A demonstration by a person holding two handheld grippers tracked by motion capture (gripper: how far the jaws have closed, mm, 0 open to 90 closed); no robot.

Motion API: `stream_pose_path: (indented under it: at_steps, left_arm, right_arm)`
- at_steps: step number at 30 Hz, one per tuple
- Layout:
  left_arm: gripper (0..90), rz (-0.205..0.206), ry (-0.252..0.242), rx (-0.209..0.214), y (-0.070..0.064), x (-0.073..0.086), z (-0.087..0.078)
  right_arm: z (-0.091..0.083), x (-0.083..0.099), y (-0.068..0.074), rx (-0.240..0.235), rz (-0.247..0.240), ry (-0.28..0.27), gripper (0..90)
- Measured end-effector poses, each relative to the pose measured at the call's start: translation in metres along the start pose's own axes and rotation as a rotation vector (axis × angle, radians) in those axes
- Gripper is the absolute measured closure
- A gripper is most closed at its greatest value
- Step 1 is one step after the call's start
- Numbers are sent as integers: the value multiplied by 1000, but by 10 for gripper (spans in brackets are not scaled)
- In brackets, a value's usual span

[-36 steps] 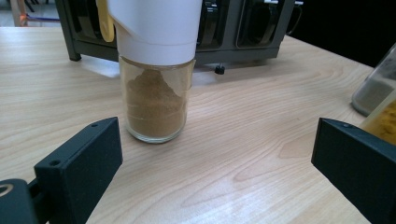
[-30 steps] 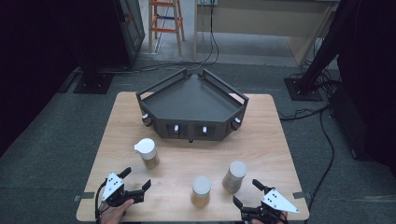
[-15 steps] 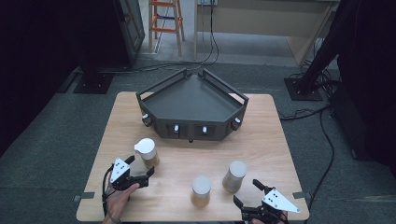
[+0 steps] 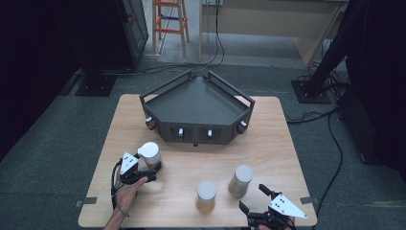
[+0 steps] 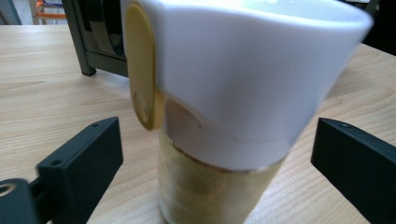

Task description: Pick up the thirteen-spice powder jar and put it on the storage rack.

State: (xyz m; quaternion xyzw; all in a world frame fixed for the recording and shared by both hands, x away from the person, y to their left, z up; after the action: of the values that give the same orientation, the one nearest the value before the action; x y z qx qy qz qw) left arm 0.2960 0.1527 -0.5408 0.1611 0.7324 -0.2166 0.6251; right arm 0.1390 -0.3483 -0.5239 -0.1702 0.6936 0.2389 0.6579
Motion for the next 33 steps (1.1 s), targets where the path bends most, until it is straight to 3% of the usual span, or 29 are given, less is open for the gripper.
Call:
stream_pose_path:
  at_steps: [3,6,8,13,19,23,33]
  left_arm:
    - [93,-6,2,1,1,0,5]
    - [242,-11,3,17,1,-1,9]
    - [271,-9,2,15,0,-1,10]
    - [284,-18,3,18,1,-4,9]
    - [291,3,-15,19,0,-14,7]
    - [292,21,-16,37,-4,-24,6]
    - [296,3,-17,96,-7,-41,3]
  right_arm:
    - [0,0,0,0,0,1,22]
    - [0,0,0,2,2,3,22]
    - [0,0,0,0,0,7,22]
    - [0,0,0,3,2,6,22]
    - [0,0,0,3,3,7,22]
    - [0,0,0,4,4,6,22]
    - [1,0,0,9,6,6,22]
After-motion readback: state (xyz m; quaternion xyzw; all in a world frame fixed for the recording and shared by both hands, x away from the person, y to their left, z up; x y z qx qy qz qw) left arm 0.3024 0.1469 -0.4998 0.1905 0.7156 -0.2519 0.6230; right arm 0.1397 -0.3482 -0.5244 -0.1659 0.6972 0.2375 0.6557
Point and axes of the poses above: each handheld gripper's, and its own axes: z roughly forward along the jaws, x roughly out of its underside, y roughly to its left, the point moved 10 cm from there along z, roughly forward along the jaws, and after that the axes turned 13 degrees about -y, right-handed, at the moved point
